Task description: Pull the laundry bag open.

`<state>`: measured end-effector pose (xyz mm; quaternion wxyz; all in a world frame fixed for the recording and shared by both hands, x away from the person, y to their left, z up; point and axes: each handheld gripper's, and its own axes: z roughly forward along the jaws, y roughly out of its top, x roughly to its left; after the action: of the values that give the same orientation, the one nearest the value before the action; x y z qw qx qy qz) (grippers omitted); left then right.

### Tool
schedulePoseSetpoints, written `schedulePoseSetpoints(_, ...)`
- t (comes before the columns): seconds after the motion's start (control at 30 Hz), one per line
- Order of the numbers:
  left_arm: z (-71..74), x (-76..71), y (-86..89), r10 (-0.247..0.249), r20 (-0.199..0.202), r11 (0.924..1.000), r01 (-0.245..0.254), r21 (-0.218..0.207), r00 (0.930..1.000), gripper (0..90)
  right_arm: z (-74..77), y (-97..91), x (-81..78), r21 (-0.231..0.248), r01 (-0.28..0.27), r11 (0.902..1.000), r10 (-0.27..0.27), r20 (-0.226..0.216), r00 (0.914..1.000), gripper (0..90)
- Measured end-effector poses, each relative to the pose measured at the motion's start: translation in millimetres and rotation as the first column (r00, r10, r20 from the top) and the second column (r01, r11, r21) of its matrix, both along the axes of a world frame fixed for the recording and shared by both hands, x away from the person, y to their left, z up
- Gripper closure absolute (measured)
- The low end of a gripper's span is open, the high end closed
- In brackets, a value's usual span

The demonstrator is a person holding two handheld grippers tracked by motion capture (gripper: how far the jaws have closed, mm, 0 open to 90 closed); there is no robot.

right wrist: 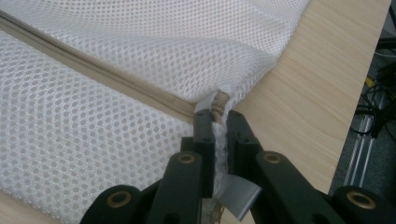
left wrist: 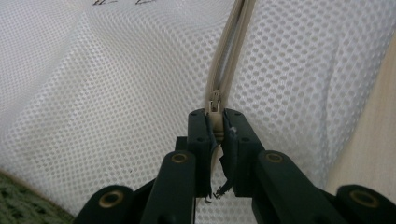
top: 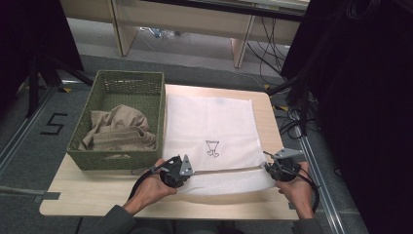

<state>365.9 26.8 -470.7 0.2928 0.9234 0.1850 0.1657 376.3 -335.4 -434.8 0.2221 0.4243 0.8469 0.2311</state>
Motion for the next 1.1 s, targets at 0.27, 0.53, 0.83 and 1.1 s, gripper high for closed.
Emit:
schedulePoseSetpoints(0.27, -0.6, -2.4, 11.0, 0.004, 0.007, 0.9995, -0.004, 0.031, 1.0000, 81.5, -2.1, 0.4, 0.7, -0.008, 0.015, 0.9999, -0.015, -0.014, 0.9998, 85.0)
schedulePoseSetpoints(0.53, -2.2, -3.1, 13.3, -0.007, 0.010, 0.9988, 0.006, 0.048, 0.9999, 81.6, -3.4, 0.3, 1.0, -0.011, 0.010, 0.9999, -0.010, -0.019, 0.9998, 85.0)
schedulePoseSetpoints(0.83, -6.8, -5.6, 32.8, 0.014, 0.003, 0.9971, -0.014, 0.075, 0.9999, 81.6, -4.6, 0.0, 2.2, -0.025, 0.011, 0.9996, -0.012, -0.022, 0.9997, 85.0)
schedulePoseSetpoints(1.1, -9.8, -6.4, 43.1, 0.023, 0.000, 0.9954, -0.023, 0.093, 0.9997, 81.7, -5.6, 1.1, 2.7, -0.023, 0.011, 0.9997, -0.012, -0.027, 0.9996, 85.0)
